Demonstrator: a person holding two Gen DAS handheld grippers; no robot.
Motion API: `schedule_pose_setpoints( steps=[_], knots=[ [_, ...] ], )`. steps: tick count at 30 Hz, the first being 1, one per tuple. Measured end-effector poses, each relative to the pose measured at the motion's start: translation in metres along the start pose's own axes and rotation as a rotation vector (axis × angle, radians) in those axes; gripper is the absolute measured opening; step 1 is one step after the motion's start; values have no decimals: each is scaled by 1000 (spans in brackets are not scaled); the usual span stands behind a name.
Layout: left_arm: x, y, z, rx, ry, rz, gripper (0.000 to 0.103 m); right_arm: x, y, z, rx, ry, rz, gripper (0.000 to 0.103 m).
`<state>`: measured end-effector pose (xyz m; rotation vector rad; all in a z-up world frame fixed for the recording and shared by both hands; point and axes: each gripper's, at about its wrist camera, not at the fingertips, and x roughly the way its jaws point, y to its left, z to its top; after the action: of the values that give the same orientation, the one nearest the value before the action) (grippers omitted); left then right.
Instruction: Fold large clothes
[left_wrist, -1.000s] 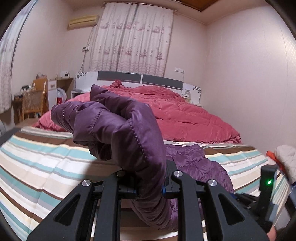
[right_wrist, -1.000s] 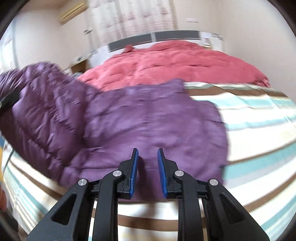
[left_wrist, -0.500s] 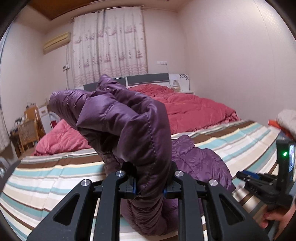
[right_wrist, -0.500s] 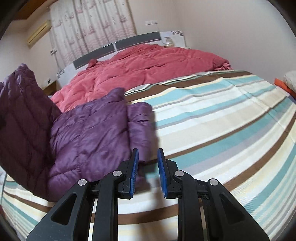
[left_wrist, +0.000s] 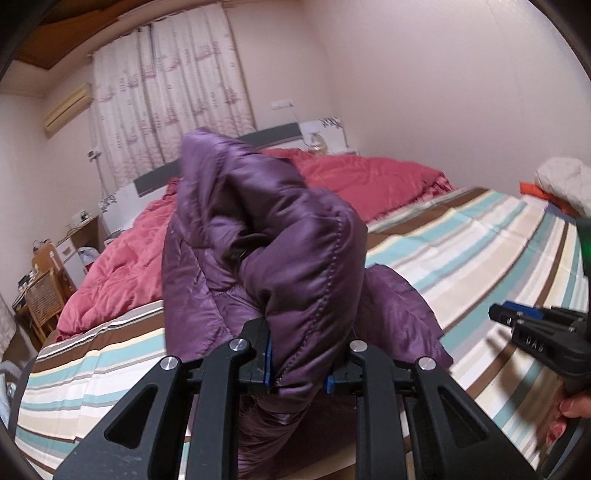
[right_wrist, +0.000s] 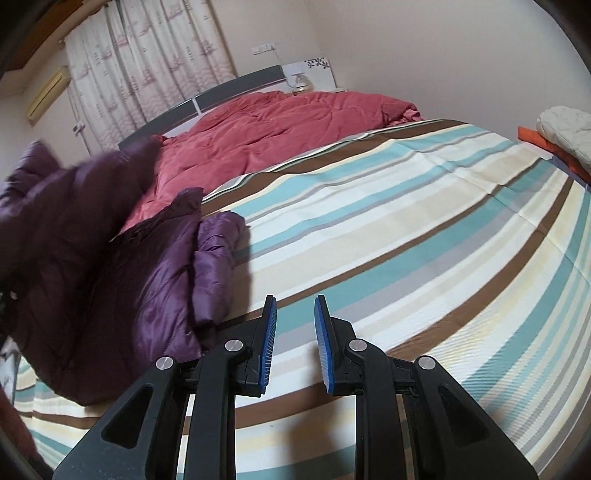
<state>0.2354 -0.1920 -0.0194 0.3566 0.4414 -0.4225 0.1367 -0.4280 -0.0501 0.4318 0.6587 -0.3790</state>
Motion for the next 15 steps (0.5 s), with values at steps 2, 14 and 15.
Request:
schedule_pose_setpoints(
  steps=[2,14,15],
  knots=[
    [6,-12,-2,24,24,-17,18,-4,-6,-2,5,1,-1,21],
    [31,-60,-15,135,136,-64,20,-7,-24,-6,30,11,-20,21],
    [33,-64,-16,146,145,-70,20,-7,-25,-6,33,13,-22,21]
  ],
)
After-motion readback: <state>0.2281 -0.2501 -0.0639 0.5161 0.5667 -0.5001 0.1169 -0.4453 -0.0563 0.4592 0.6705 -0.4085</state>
